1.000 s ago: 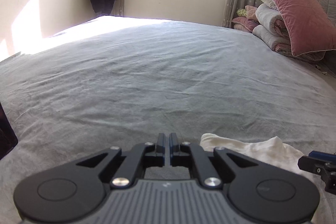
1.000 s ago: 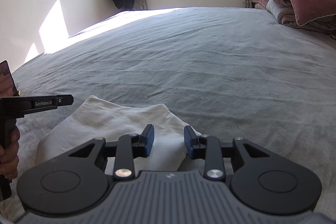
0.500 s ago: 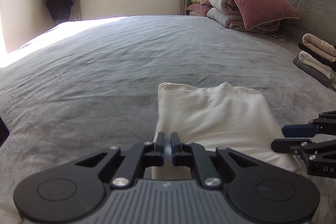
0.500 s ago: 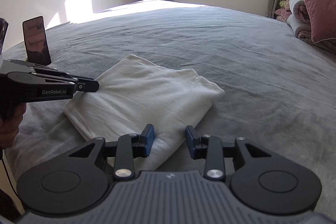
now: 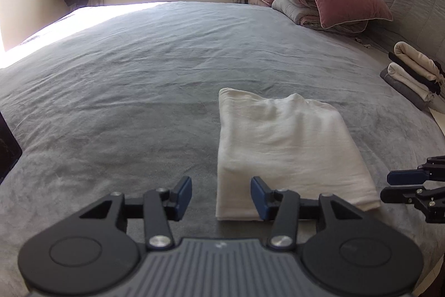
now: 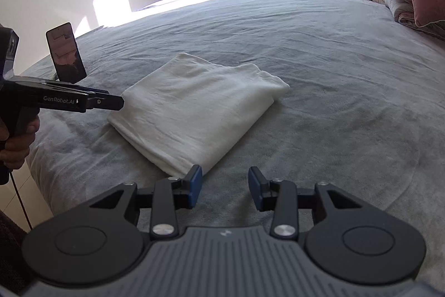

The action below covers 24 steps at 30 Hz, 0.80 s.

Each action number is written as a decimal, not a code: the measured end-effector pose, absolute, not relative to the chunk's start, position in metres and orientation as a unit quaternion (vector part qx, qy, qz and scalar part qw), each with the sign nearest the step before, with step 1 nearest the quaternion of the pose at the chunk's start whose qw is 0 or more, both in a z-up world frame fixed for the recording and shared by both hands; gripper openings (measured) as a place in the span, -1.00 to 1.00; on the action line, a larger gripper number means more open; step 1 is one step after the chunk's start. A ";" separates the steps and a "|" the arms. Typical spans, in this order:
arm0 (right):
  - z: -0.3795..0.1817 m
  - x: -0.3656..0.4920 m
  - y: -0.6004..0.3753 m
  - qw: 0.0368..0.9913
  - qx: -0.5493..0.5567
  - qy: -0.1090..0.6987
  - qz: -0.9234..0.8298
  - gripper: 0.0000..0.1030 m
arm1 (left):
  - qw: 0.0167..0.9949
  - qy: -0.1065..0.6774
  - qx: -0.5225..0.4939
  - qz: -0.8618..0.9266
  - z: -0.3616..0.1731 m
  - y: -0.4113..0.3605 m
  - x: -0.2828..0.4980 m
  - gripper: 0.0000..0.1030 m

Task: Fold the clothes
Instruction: 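Open both grippers and release the folded white pants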

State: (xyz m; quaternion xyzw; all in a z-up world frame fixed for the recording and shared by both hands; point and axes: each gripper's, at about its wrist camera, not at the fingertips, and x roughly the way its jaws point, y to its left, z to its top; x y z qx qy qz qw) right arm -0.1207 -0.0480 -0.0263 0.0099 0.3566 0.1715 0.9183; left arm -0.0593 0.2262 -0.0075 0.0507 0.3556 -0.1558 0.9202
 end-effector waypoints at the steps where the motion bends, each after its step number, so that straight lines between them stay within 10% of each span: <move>1: -0.026 -0.120 -0.049 0.916 0.013 0.363 0.172 -0.20 | 0.918 0.361 0.075 -0.149 -0.010 0.223 -0.060 -0.07; 11: -0.005 -0.099 -0.056 0.905 0.012 0.404 0.133 0.22 | 0.909 0.383 0.103 -0.129 0.010 0.227 -0.057 0.62; 24: 0.016 -0.076 -0.063 0.896 0.021 0.437 0.080 0.52 | 0.894 0.438 -0.009 -0.094 0.020 0.231 -0.022 0.90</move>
